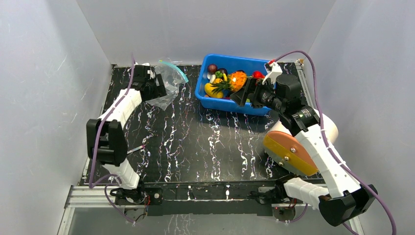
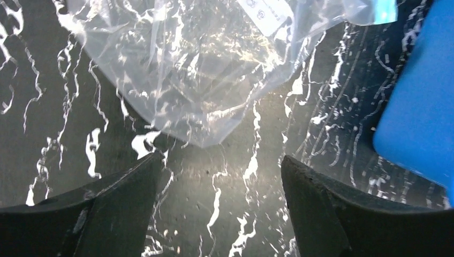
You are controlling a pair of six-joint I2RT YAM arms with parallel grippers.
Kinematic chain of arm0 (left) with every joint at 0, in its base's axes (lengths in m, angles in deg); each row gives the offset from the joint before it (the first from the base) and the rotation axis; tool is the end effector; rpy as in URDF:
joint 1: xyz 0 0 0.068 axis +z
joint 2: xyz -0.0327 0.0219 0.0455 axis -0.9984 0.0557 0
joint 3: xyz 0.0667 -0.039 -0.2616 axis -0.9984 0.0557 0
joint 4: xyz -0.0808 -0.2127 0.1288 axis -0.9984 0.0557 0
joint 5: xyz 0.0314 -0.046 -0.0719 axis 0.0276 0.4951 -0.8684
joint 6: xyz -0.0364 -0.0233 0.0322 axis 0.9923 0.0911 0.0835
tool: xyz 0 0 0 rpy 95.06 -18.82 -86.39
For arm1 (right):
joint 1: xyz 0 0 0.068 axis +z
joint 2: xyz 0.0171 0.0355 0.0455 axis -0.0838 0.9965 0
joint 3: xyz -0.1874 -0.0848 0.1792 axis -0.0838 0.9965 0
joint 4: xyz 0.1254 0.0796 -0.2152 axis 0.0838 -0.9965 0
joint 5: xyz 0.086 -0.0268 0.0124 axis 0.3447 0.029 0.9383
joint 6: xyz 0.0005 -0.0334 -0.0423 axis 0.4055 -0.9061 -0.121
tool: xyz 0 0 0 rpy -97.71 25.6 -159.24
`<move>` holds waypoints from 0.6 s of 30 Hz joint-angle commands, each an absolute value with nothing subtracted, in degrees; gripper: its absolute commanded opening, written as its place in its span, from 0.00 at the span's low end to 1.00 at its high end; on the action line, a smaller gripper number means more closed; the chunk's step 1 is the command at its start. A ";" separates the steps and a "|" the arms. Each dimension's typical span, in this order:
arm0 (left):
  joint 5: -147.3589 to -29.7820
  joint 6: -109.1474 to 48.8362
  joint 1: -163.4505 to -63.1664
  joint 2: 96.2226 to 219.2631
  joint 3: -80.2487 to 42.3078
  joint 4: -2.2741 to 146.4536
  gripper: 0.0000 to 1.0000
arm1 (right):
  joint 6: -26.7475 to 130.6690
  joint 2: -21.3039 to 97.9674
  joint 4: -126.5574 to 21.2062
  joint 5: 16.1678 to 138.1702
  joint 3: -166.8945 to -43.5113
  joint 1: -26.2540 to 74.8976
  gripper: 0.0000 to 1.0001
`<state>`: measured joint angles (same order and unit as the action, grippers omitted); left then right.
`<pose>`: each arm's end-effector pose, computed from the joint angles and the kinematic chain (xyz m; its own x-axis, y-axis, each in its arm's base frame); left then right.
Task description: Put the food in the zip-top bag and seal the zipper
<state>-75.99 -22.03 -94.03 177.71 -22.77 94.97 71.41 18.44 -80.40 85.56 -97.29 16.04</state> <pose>0.3768 -0.0451 0.2809 -0.6257 -0.2597 -0.7356 -0.1515 0.9655 -0.2119 0.2113 0.0911 0.3922 -0.5685 0.2386 -0.7873 -0.3681 0.7821 0.5028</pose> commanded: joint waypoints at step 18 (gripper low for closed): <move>-76.43 -36.30 -94.01 200.52 -37.14 85.74 0.42 | 74.27 11.76 -80.61 78.50 -102.14 15.76 0.97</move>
